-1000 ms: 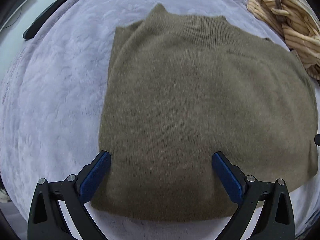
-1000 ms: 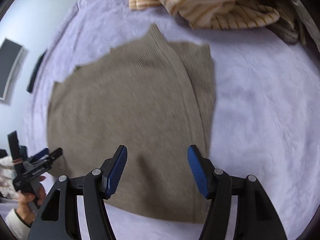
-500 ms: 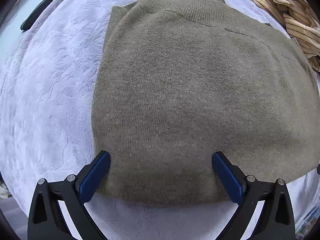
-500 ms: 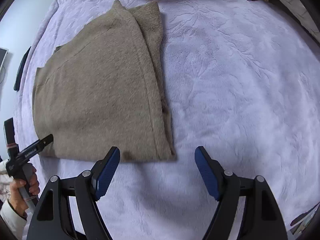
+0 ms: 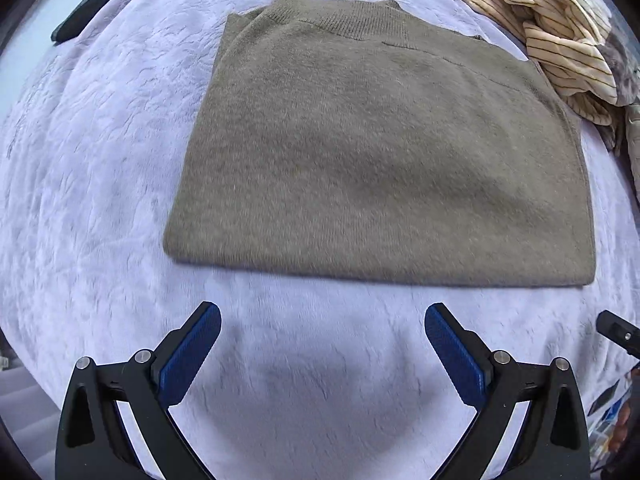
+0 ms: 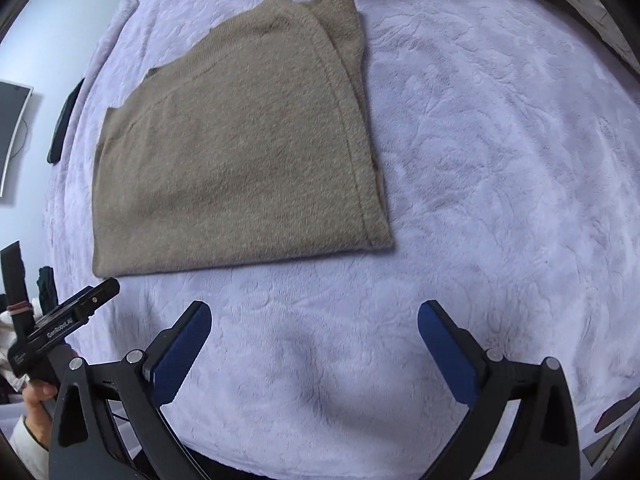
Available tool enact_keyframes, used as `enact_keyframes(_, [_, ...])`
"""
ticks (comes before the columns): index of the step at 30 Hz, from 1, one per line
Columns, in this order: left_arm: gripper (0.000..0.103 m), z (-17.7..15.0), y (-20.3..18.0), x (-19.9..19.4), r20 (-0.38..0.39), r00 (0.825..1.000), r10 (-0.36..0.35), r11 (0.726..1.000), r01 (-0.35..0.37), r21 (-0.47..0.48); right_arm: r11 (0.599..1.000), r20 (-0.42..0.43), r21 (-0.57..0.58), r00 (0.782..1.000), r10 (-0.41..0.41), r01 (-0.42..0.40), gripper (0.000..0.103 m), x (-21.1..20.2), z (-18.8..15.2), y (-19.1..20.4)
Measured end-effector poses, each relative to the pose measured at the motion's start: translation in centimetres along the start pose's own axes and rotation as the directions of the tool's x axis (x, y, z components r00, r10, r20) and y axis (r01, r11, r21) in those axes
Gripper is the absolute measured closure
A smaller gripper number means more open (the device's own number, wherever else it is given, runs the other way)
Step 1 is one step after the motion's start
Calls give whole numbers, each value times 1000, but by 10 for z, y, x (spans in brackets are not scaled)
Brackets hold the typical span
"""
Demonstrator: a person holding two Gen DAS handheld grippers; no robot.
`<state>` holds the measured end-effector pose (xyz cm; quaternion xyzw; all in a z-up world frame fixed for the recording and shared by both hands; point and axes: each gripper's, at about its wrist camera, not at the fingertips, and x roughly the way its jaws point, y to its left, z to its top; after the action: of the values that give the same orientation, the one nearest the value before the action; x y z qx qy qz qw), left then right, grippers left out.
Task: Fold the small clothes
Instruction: 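Withdraw both tools from the folded sweater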
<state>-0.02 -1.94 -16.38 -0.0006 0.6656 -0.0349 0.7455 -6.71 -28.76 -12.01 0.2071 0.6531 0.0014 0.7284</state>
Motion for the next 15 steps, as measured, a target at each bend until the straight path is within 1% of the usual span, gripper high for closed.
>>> enact_keyframes(3, [1, -10, -2, -6, -12, 1000, -6, 1000, 6, -21, 1000, -19, -5, 1000, -4, 4, 0, -1, -7, 1])
enact_keyframes(5, [1, -19, -4, -12, -12, 1000, -7, 1000, 7, -31, 1000, -25, -12, 1000, -2, 1, 0, 1, -6, 7])
enact_keyframes(8, [1, -25, -6, -16, -12, 1000, 5, 1000, -6, -30, 1000, -40, -31, 999, 3, -4, 0, 3, -9, 13])
enact_keyframes(10, [1, -24, -9, -17, -13, 1000, 4, 1000, -4, -28, 999, -46, -46, 999, 5, -7, 0, 4, -9, 19])
enact_keyframes(11, [1, -17, 1, -13, -12, 1000, 2, 1000, -2, -28, 999, -48, -54, 999, 7, -9, 0, 5, -9, 22])
enact_keyframes(15, [1, -19, 6, -17, 0, 1000, -7, 999, 7, -41, 997, -53, -74, 998, 15, -19, 0, 5, -10, 31])
